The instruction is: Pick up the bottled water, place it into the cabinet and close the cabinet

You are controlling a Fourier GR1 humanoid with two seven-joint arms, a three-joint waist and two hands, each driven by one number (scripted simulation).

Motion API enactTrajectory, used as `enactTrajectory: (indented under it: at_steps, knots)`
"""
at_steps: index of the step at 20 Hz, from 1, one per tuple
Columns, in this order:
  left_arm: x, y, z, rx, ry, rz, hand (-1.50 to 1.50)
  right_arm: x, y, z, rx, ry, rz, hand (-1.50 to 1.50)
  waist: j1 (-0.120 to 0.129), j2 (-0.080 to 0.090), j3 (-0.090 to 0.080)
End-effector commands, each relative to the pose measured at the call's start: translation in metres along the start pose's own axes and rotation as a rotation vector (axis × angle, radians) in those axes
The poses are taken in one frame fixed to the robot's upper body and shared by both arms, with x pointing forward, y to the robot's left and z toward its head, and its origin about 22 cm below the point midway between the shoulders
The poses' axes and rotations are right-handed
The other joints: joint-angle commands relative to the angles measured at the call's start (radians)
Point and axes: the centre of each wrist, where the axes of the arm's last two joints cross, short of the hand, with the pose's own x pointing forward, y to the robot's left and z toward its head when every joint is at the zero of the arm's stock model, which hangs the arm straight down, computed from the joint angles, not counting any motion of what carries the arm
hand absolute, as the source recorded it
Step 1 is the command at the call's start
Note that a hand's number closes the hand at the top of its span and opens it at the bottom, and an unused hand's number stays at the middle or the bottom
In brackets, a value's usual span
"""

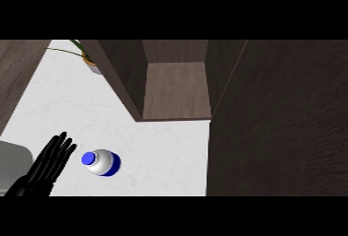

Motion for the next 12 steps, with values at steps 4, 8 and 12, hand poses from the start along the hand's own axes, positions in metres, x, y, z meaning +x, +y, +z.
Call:
enactTrajectory:
  at_steps: [4, 8, 12]
  knots:
    - [-0.026, 0.012, -0.016, 0.057, 0.038, -0.026, -1.5, 0.047, 0.011, 0.02, 0.056, -0.099, -0.098, -1.5, -0.003, -0.002, 0.0]
    - [-0.057, 0.01, -0.043, 0.05, 0.067, -0.021, -1.5, 0.042, 0.022, 0.023, 0.041, -0.108, -0.094, -1.5, -0.011, 0.001, -0.001]
    - [-0.088, 0.02, -0.04, 0.056, 0.117, -0.03, -1.5, 0.038, 0.008, 0.02, 0.068, -0.119, -0.108, -1.5, -0.006, 0.004, -0.002]
